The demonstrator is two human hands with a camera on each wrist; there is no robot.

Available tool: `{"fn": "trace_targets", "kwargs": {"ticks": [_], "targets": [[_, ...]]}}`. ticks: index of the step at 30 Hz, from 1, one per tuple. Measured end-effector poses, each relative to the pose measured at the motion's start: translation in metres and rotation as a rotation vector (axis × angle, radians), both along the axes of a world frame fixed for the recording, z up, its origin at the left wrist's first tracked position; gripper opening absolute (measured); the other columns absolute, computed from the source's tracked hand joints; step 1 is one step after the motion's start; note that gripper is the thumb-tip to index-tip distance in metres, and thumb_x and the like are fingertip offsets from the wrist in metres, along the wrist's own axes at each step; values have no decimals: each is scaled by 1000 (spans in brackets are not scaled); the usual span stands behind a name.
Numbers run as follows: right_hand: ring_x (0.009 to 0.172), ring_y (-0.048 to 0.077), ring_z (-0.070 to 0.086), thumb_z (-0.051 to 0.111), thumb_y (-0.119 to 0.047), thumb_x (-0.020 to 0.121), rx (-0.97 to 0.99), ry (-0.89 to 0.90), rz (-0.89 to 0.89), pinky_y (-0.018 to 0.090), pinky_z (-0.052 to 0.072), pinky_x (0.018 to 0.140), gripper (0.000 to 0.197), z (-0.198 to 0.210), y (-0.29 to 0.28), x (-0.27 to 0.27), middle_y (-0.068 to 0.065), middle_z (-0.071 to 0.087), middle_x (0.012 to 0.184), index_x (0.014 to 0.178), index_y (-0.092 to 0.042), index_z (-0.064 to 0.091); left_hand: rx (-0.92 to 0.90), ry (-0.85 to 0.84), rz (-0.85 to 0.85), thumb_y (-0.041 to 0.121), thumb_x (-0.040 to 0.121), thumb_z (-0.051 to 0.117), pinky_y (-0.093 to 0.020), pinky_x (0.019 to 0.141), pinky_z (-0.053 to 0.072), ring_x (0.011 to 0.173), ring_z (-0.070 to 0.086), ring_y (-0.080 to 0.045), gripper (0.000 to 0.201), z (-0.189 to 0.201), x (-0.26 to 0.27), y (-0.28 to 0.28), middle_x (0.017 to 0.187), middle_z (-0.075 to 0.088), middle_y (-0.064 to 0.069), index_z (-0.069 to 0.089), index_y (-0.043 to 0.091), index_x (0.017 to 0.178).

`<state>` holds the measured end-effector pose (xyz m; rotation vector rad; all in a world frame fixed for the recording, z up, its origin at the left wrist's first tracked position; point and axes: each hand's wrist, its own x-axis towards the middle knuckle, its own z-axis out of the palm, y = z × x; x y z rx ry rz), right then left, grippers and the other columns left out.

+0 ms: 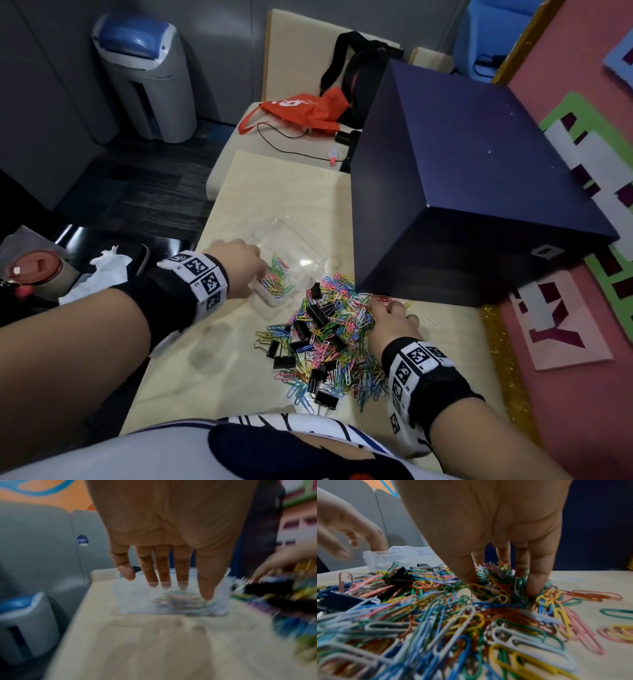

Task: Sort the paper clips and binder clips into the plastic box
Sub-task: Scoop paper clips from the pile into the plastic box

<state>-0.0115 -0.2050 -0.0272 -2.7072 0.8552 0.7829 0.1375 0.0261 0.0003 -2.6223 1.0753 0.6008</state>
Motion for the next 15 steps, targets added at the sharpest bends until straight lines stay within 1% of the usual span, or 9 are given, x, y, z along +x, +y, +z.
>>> {"fn": "trace_targets", "kwargs": {"ticks": [1,3,6,8,9,11,13,15], "targets": [[131,35,26,46,-5,86,-1,3,5,43,38,101,68,-1,0,0,7,19,150,144,-33,25,74,-43,-25,34,91,54,-39,91,43,114,51,-21,28,1,3,3,119,57,4,59,32,118],[129,35,28,45,-4,85,-5,-8,11,43,39,99,63,-2,-1,-1,9,22,148,141,-27,31,136,-88,-63,30,94,47,-39,88,43,110,53,-23,21,0,5,5,112,61,3,62,30,110],[126,35,32,39,2,84,-10,-46,21,43,40,97,57,-2,-1,-2,11,27,143,136,-22,37,74,-52,-49,32,91,50,-34,79,42,97,58,-21,15,-3,-1,2,98,63,6,65,30,93],[125,35,36,36,6,84,-14,-59,30,41,39,97,58,-1,-2,-3,12,30,141,135,-20,39,11,-7,-18,29,87,52,-33,77,46,88,60,-19,15,-8,-8,-4,90,63,7,66,27,84],[124,35,38,36,6,84,-18,-61,33,40,40,97,58,0,-3,-3,12,31,141,136,-20,39,-16,8,-11,28,88,51,-34,78,49,85,61,-18,15,-10,-12,-8,89,63,7,66,26,82],[123,35,43,36,5,85,-26,-59,35,39,40,99,57,1,-6,-2,12,34,140,136,-19,40,-68,23,-11,29,91,48,-34,78,52,84,61,-19,18,-14,-20,-18,91,63,4,65,23,86],[121,34,48,36,5,84,-18,-54,26,39,41,101,56,4,-9,1,13,38,136,135,-19,43,-124,35,2,33,95,45,-33,78,51,88,60,-21,21,-18,-28,-27,95,62,1,62,21,93],[120,34,49,38,5,84,-6,-43,22,38,42,102,55,9,-11,5,13,41,135,133,-19,45,-196,63,57,40,94,47,-34,79,51,89,59,-19,24,-22,-32,-31,96,61,2,63,23,97]]}}
